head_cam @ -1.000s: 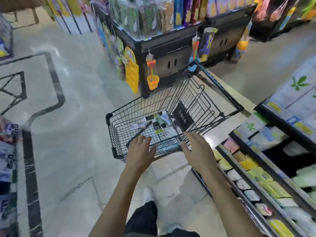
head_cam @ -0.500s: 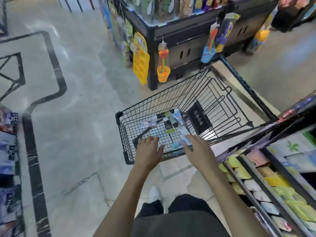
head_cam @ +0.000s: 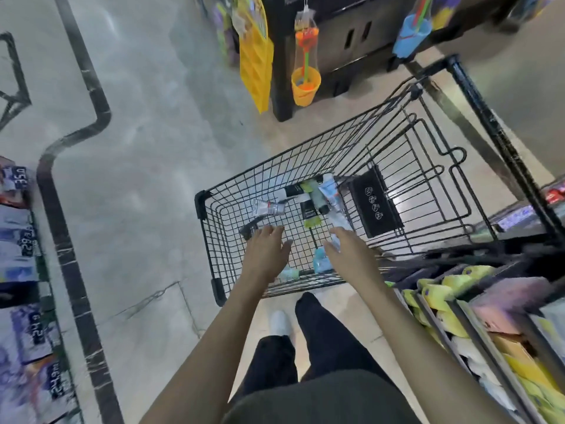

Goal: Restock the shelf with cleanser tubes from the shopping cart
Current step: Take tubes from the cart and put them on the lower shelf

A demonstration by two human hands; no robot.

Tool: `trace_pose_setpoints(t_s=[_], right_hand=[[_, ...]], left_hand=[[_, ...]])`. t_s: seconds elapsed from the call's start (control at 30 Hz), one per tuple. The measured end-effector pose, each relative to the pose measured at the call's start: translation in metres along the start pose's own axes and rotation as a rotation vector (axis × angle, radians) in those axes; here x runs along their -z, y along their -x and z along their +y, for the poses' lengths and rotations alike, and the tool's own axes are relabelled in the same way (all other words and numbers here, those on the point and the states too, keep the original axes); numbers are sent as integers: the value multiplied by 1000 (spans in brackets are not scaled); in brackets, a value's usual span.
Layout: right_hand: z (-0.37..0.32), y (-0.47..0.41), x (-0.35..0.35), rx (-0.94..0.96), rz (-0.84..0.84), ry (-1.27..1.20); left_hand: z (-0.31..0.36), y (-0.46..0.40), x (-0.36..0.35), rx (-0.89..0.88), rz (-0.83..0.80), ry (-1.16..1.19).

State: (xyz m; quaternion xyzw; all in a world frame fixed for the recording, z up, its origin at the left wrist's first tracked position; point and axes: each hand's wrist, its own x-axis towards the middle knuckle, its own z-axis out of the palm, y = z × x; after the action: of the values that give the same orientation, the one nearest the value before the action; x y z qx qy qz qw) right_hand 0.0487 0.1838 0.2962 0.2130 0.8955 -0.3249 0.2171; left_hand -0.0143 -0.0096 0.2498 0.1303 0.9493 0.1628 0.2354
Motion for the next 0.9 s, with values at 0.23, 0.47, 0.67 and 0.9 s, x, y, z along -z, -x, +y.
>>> trace_pose_setpoints(t_s=[0.23, 0.47, 0.67, 0.9], right_hand=[[15, -113, -31, -72, -53, -116], [48, -217, -95, -279, -68, -307], [83, -295, -153, -403, -79, -340], [114, -350, -209, -541, 50, -451]], left_hand=[[-2, -105, -35, 120, -72, 70], [-42, -222, -94, 180, -87, 158], [-80, -299, -145, 251, -49, 193], [-94, -351, -196, 455, 10, 290]])
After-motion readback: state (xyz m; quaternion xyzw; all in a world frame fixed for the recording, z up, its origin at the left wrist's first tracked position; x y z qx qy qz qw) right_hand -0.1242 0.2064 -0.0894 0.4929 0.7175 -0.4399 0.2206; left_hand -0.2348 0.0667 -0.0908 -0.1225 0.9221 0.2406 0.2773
